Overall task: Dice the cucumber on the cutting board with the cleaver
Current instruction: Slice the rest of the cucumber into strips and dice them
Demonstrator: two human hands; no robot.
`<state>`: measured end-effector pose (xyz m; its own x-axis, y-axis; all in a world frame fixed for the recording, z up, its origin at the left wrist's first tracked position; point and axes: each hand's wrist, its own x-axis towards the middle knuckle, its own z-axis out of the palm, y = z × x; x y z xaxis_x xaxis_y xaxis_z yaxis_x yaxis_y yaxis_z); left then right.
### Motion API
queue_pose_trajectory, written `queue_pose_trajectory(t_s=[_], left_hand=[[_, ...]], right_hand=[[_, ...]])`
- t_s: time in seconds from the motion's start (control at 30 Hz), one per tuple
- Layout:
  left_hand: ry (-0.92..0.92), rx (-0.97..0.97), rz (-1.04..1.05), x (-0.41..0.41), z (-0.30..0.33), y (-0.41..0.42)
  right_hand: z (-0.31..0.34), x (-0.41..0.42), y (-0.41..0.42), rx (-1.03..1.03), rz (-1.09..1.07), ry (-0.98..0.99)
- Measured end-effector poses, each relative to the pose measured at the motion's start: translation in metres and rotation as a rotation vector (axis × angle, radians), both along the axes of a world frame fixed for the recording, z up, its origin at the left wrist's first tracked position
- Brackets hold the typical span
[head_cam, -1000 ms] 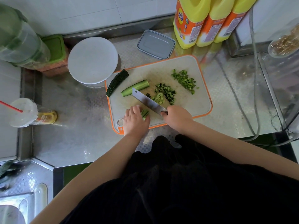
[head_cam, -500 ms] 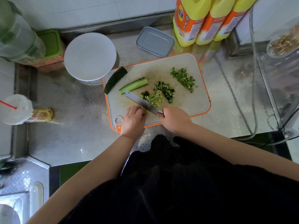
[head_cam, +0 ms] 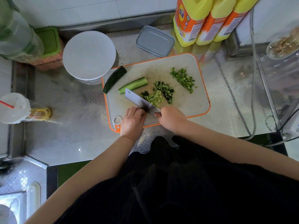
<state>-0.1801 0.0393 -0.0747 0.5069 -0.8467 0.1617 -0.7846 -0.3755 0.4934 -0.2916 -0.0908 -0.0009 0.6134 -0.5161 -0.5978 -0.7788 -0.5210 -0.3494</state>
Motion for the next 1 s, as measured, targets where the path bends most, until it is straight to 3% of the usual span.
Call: queue_pose_trajectory(t_s=[0.23, 0.63, 1.0], left_hand=[[0.019, -0.078, -0.017, 0.001, 0.006, 0.006], [0.029, -0.042, -0.011, 0.004, -0.001, 0.006], [0.016, -0.044, -0.023, 0.003, -0.002, 0.009]], right_hand=[[0.006, -0.012, -0.005, -0.028, 0.011, -0.034], [0.011, -0.004, 0.019, -0.092, 0.074, -0.028], [0.007, -0.005, 0.000, 0.027, -0.064, -0.031]])
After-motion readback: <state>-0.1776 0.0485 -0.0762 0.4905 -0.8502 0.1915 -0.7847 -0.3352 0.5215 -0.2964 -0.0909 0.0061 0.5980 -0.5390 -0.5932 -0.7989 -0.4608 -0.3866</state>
